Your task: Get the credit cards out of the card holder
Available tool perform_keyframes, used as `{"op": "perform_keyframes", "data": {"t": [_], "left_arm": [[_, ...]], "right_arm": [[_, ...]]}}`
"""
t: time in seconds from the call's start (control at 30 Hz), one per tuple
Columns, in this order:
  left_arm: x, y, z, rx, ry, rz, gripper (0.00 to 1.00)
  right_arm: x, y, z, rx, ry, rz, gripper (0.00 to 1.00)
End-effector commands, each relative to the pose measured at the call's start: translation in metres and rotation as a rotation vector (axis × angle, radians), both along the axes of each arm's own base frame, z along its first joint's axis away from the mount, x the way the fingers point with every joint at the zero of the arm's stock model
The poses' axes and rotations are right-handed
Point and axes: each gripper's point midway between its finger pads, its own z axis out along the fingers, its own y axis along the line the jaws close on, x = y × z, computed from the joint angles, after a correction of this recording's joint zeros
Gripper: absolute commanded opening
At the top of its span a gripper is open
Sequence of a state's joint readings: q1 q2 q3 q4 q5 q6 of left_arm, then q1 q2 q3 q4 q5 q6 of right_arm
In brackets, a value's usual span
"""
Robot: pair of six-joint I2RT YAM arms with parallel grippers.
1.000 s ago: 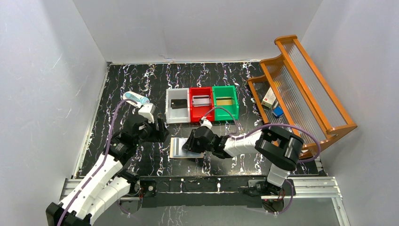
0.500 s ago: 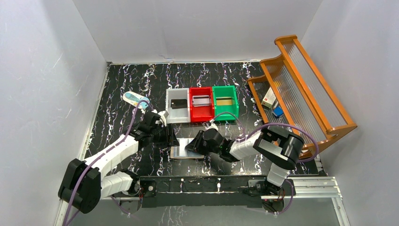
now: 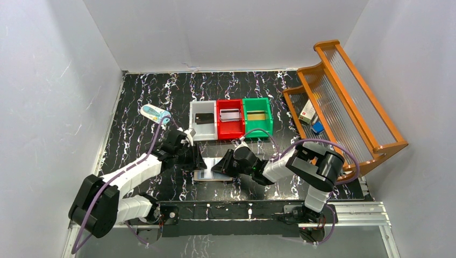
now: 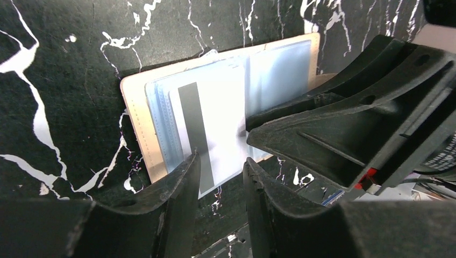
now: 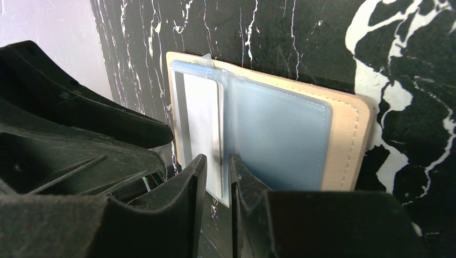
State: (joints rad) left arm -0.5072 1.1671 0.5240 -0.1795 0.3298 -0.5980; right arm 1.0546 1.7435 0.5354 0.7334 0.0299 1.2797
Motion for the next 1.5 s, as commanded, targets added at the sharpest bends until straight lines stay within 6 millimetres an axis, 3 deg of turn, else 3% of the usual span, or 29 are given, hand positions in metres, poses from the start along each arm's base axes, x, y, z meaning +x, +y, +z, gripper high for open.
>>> {"op": "perform_keyframes", "data": {"t": [0.0,0.17,0.37,0.87,0.97,1.0,1.17,1.33,1.47], "left_arm": [[-0.008,-0.001,-0.012,0.027,0.037,-0.008,0.33],[-0.015,0.007,-0.029,0.098,0.065,0.013,0.32],[-0.018,0.009,-0.028,0.094,0.054,0.028,0.32],[-0.022,0.008,-0.026,0.077,0.056,0.024,0.31],[-0.022,0.01,-0.027,0.085,0.053,0.032,0.31],[-0.022,0.01,-0.026,0.086,0.053,0.033,0.31],[-0.021,0.013,-0.026,0.097,0.046,0.043,0.31],[-0.022,0.011,-0.025,0.089,0.052,0.031,0.31],[-0.022,0.008,-0.024,0.08,0.056,0.024,0.31]], "right_arm": [[-0.009,-0.017,-0.029,-0.092,0.041,0.015,0.3],[-0.01,-0.016,-0.028,-0.082,0.044,0.025,0.3],[-0.01,-0.011,-0.022,-0.065,0.03,0.048,0.3],[-0.012,0.003,0.002,0.018,-0.029,0.114,0.05],[-0.01,-0.008,-0.01,-0.034,-0.01,0.073,0.05],[-0.007,-0.01,-0.003,-0.028,-0.021,0.054,0.05],[-0.004,-0.023,-0.005,-0.079,-0.027,0.012,0.05],[-0.004,-0.018,0.0,-0.062,-0.028,0.025,0.06],[-0.005,-0.013,0.003,-0.037,-0.031,0.042,0.15]]}}
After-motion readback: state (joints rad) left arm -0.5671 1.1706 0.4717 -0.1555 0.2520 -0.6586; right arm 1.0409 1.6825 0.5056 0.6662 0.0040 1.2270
